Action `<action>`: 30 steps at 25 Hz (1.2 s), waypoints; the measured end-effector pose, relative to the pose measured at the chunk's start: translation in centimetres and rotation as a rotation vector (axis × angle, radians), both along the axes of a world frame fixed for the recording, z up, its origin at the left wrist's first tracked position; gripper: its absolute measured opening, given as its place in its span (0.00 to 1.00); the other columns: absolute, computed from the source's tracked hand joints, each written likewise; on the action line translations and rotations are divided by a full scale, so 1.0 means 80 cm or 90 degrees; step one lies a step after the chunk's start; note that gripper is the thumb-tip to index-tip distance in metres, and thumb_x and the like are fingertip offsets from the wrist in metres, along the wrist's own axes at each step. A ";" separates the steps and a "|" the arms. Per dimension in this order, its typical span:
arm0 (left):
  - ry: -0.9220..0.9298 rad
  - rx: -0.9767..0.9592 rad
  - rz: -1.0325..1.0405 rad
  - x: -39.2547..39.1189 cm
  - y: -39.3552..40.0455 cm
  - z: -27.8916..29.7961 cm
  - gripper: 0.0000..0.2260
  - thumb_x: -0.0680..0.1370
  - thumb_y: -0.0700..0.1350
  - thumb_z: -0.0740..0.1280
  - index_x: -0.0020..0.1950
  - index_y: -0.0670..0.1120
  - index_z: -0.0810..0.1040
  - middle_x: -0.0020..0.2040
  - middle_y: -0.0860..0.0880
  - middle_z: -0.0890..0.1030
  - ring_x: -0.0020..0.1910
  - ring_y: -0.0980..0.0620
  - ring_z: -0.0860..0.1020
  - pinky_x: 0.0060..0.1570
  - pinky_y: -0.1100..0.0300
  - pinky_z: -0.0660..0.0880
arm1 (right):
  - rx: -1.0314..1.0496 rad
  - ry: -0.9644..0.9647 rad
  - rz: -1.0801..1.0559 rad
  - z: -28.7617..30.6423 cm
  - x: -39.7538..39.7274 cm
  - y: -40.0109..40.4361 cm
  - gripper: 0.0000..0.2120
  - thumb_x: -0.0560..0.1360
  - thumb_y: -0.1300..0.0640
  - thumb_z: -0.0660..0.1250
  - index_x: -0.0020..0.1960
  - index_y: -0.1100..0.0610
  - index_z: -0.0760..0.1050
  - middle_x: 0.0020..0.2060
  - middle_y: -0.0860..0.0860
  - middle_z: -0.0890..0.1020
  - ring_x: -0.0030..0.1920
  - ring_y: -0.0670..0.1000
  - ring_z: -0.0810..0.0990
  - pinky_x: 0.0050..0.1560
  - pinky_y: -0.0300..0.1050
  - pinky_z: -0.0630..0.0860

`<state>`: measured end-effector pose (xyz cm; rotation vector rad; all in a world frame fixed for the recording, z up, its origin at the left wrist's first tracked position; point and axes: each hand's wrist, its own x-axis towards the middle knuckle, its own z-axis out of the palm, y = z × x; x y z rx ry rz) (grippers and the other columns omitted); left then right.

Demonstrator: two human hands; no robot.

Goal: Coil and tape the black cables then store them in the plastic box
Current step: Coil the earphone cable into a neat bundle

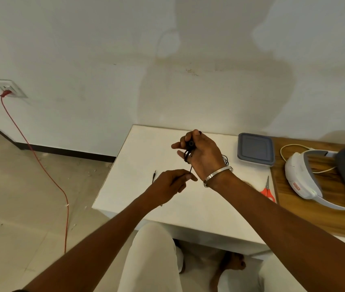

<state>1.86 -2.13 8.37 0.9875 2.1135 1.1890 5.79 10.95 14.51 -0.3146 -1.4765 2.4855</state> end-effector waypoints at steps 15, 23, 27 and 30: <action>0.109 -0.111 0.005 -0.037 -0.037 0.012 0.10 0.81 0.47 0.61 0.50 0.49 0.83 0.31 0.51 0.75 0.29 0.57 0.69 0.33 0.68 0.66 | 1.146 -0.183 0.302 -0.053 0.027 0.029 0.13 0.81 0.53 0.50 0.52 0.54 0.73 0.48 0.48 0.78 0.50 0.49 0.77 0.74 0.60 0.46; 0.185 -0.084 -0.024 -0.047 -0.034 0.033 0.06 0.78 0.49 0.67 0.50 0.50 0.83 0.42 0.54 0.83 0.37 0.56 0.76 0.39 0.68 0.70 | 1.002 -0.190 0.414 -0.052 0.033 0.023 0.15 0.81 0.51 0.54 0.44 0.59 0.73 0.37 0.47 0.77 0.37 0.48 0.75 0.43 0.41 0.73; 0.148 -0.018 0.012 -0.048 -0.034 0.035 0.04 0.78 0.46 0.67 0.47 0.50 0.82 0.42 0.57 0.82 0.36 0.58 0.75 0.40 0.66 0.71 | 0.750 -0.186 0.453 -0.041 0.035 0.012 0.16 0.81 0.51 0.53 0.40 0.55 0.74 0.37 0.48 0.82 0.37 0.41 0.77 0.46 0.37 0.71; 0.080 0.020 0.058 -0.050 -0.036 0.023 0.04 0.79 0.46 0.66 0.47 0.50 0.81 0.43 0.55 0.83 0.42 0.45 0.78 0.47 0.53 0.75 | 0.553 -0.143 0.443 -0.035 0.035 0.003 0.18 0.82 0.52 0.52 0.37 0.55 0.73 0.37 0.53 0.82 0.38 0.43 0.79 0.48 0.36 0.72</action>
